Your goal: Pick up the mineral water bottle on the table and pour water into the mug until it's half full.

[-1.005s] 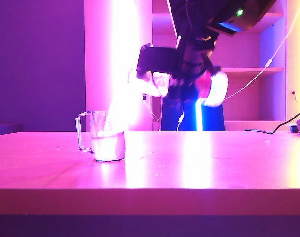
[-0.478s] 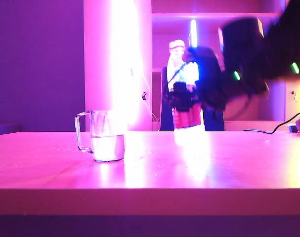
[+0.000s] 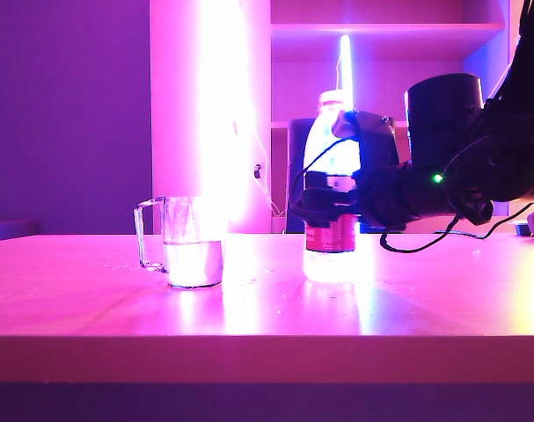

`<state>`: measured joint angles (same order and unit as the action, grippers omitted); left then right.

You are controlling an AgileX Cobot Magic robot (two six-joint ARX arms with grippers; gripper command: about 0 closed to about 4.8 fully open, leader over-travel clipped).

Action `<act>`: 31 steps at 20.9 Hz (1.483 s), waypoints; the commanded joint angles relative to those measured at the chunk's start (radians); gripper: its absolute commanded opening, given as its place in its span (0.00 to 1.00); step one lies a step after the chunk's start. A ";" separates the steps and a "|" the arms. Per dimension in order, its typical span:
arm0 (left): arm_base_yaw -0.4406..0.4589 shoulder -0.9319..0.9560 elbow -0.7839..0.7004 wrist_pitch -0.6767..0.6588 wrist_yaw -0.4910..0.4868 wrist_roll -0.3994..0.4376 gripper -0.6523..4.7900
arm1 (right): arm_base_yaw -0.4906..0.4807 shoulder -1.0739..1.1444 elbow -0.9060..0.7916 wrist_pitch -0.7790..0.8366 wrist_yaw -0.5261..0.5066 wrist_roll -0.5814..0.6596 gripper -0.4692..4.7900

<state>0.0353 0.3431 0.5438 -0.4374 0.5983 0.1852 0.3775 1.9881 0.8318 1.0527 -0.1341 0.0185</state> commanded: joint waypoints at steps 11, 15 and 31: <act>0.000 -0.317 0.003 0.021 -0.422 -0.076 0.11 | 0.005 -0.233 -0.233 -0.018 0.004 -0.026 1.00; 0.000 -0.340 -0.003 0.015 -0.552 -0.150 0.11 | 0.005 -0.392 -0.352 -0.032 0.004 -0.018 1.00; 0.000 -0.340 -0.500 0.327 -0.557 -0.249 0.11 | 0.040 -1.041 -0.584 -0.182 -0.484 0.389 0.09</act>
<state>0.0353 0.0025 0.0559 -0.1299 0.0418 -0.0616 0.4160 0.9501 0.2455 0.8688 -0.5041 0.3759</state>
